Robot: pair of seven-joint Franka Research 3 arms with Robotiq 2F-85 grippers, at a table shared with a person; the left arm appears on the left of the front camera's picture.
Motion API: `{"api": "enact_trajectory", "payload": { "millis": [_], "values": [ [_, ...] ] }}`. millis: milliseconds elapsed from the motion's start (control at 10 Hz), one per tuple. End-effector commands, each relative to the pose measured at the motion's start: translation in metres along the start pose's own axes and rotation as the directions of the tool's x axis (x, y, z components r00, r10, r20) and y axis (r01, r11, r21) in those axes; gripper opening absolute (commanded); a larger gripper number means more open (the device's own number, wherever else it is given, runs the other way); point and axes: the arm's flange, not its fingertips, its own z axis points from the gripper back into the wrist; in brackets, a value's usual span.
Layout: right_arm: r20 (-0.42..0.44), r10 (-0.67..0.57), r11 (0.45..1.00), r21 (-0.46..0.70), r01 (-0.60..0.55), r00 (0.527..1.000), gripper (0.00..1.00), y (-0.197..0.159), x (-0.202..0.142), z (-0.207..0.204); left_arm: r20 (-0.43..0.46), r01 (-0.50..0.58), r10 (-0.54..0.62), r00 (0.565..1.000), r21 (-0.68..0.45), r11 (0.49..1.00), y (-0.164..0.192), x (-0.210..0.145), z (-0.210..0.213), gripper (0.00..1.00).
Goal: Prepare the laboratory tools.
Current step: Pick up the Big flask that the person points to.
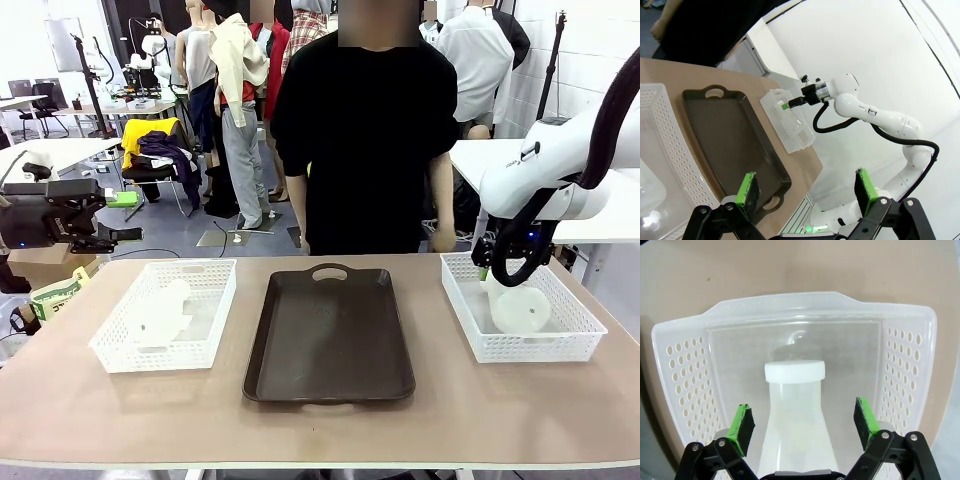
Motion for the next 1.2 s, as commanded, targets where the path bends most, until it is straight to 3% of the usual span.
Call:
{"api": "enact_trajectory", "payload": {
  "millis": [0,900,1100],
  "values": [
    [0.029,-0.014,0.999,-0.044,0.015,0.999,1.0,0.009,0.004,-0.008,0.008,-0.012,0.012,1.0,0.002,1.0,0.0,0.0,-0.002,1.0],
    [-0.003,-0.036,0.995,-0.09,0.035,0.999,1.0,0.021,0.015,-0.021,0.008,-0.012,0.012,1.0,0.002,1.0,0.0,0.0,-0.002,1.0],
    [-0.006,-0.031,0.991,-0.129,0.03,0.999,0.87,0.024,0.016,-0.025,0.008,-0.012,0.012,1.0,0.002,1.0,0.0,0.0,-0.002,1.0]
  ]
}}
